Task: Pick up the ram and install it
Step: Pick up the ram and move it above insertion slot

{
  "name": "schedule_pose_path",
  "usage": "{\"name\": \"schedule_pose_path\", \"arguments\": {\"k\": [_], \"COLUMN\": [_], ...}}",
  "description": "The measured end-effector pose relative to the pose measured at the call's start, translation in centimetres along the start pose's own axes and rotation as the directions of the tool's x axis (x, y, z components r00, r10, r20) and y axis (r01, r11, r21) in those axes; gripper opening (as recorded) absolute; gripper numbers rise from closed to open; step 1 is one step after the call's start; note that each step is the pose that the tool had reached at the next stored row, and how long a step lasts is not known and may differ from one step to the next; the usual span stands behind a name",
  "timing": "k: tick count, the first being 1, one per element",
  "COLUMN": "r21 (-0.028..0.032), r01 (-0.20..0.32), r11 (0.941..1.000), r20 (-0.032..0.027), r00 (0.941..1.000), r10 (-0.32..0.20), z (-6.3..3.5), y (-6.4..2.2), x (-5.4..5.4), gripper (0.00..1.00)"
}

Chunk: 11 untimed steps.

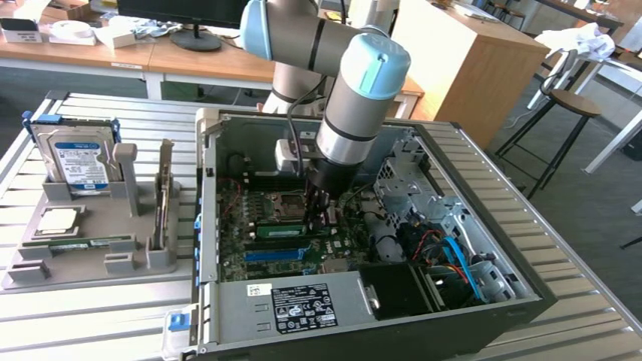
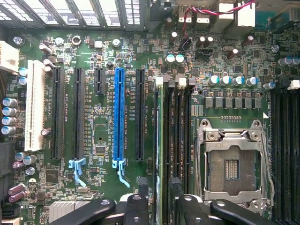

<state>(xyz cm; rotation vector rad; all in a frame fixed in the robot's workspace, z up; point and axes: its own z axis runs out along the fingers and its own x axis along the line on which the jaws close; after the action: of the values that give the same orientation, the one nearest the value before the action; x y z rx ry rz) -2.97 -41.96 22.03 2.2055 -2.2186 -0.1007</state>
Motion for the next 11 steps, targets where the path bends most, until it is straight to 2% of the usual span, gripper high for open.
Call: {"name": "schedule_pose_path", "arguments": {"k": [11], "r21": [-0.0001], "r01": [0.0], "r11": [1.0], "r20": [-0.0003], "r00": [1.0], "r10": [0.0], "z": [-0.06], "y": [0.0], "x": [0.0], "gripper": [0.31]}}
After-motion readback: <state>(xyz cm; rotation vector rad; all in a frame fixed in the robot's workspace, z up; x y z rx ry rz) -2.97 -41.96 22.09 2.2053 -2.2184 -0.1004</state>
